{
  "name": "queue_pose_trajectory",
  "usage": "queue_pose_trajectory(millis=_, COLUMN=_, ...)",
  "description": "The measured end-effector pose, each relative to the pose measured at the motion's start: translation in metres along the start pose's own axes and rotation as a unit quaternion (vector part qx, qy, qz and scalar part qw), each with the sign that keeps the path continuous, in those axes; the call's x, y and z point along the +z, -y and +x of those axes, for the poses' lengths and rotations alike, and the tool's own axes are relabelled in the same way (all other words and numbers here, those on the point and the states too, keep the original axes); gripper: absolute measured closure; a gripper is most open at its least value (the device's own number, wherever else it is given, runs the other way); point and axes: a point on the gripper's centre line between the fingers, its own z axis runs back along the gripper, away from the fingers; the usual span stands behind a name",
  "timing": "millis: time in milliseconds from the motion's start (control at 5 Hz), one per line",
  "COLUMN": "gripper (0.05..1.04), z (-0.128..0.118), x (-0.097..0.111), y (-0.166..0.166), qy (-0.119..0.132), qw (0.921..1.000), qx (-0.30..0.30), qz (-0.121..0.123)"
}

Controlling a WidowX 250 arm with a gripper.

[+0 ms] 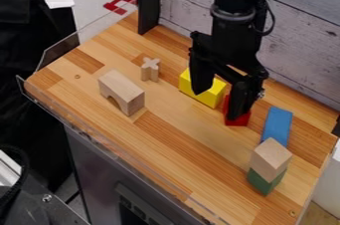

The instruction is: Put the red cube ontop of the white cube

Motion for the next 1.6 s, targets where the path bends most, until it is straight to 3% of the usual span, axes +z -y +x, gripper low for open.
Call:
queue_pose_trajectory(millis=200, gripper=0.085, z=-0.003, x=-0.007, y=0.0, qy=-0.014, qw=0.9999, qx=0.001, qz=-0.001)
queue_pose_trajectory(millis=400, gripper=0.084, z=0.008, x=-0.02, y=0.002, qy=-0.021, qw=0.9984, qx=0.053, qz=0.0)
queue_pose_trajectory(millis=600, gripper=0.085, z=0.025, x=-0.029, y=0.003, qy=0.008, qw=0.9944, qx=0.106, qz=0.005)
queue_pose_trajectory(millis=800, gripper=0.084, z=0.039, x=-0.04, y=0.007, qy=0.028, qw=0.9843, qx=0.174, qz=-0.007)
queue_pose_trajectory(millis=1200, gripper=0.084, z=0.051, x=-0.042, y=0.002, qy=0.066, qw=0.9464, qx=0.316, qz=0.003)
queue_pose_trajectory(millis=1400, gripper=0.084, z=0.05, x=-0.042, y=0.001, qy=0.068, qw=0.9378, qx=0.34, qz=0.009)
queue_pose_trajectory(millis=1600, gripper=0.084, z=0.053, x=-0.043, y=0.003, qy=0.064, qw=0.9353, qx=0.348, qz=0.003)
